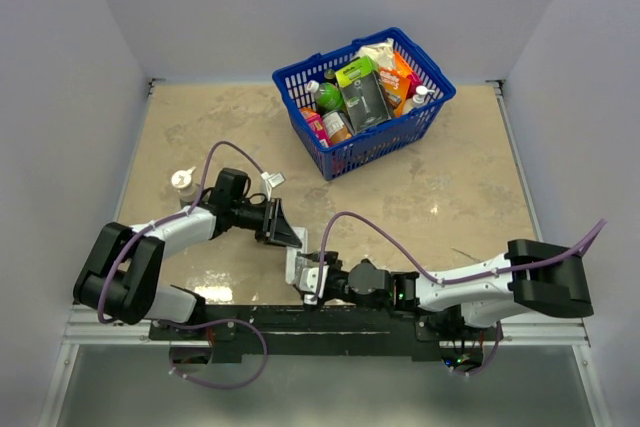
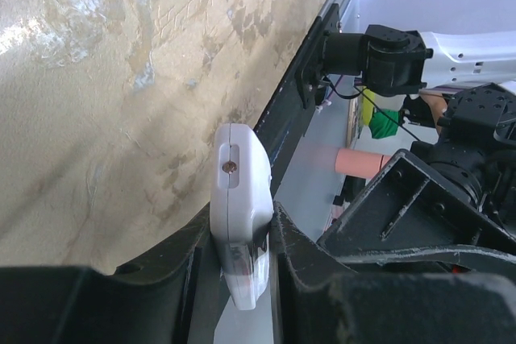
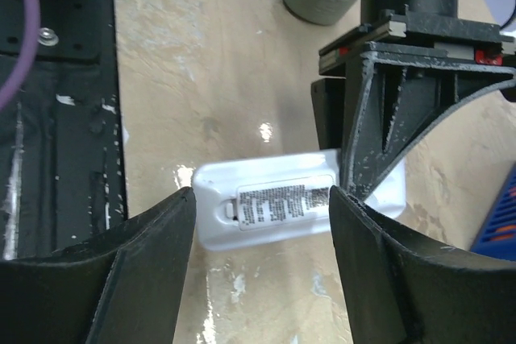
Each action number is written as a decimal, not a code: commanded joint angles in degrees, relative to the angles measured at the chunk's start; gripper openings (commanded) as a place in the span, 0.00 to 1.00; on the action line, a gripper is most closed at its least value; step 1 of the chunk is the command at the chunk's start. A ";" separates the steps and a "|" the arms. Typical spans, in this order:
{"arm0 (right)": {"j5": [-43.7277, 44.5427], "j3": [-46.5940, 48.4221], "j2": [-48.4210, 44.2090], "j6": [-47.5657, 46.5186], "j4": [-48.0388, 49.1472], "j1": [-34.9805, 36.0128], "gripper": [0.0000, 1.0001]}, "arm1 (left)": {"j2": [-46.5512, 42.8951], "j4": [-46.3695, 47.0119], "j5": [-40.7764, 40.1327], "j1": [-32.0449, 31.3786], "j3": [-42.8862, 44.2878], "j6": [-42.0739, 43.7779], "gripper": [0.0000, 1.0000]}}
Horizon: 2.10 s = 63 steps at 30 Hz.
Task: Unload the batteries from the remote control
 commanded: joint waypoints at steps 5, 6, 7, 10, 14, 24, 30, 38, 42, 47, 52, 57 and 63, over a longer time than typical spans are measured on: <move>6.78 -0.83 -2.12 -3.70 2.77 0.19 0.66 | 0.78 -0.03 2.55 -0.25 0.86 1.51 0.00; 6.87 -0.92 -2.64 -3.71 2.33 0.10 0.66 | 0.96 0.06 2.46 -0.25 0.86 1.51 0.00; 6.69 -0.92 -2.82 -3.53 2.15 0.19 0.66 | 0.96 -0.03 2.55 -0.25 0.86 1.51 0.00; 5.20 -1.09 -3.35 -3.18 1.27 0.19 0.66 | 1.14 0.06 2.55 -0.25 0.95 1.51 0.00; 3.62 -1.36 -2.74 -3.00 0.92 0.10 0.66 | 0.79 0.06 2.55 -0.25 0.77 1.51 0.00; 4.23 1.01 0.51 -4.58 0.22 0.10 0.63 | 1.58 0.50 2.90 -0.34 0.60 1.42 0.00; 3.18 1.28 1.04 -4.58 0.39 0.10 0.63 | 2.02 0.67 3.16 -0.43 0.51 1.33 0.00; 3.00 1.72 1.48 -4.32 -0.05 0.19 0.61 | 2.02 0.68 3.16 -0.43 0.51 1.24 0.00; 2.21 2.42 1.92 -4.32 -0.22 0.19 0.60 | 2.02 0.76 3.07 -0.51 0.51 1.24 0.00; 1.50 3.04 2.80 -4.06 -0.31 0.19 0.60 | 1.84 0.76 3.16 -0.69 0.51 1.24 0.00; 3.00 3.13 3.42 -4.58 -0.40 0.10 0.56 | 1.75 0.67 3.16 -0.78 0.51 1.24 0.00; 4.40 2.86 3.41 -5.29 -1.01 0.19 0.54 | 1.84 0.50 3.25 -1.04 0.51 1.24 0.00; 6.94 3.04 4.20 -5.73 -1.45 0.10 0.51 | 2.02 0.15 3.25 -1.13 0.60 1.15 0.00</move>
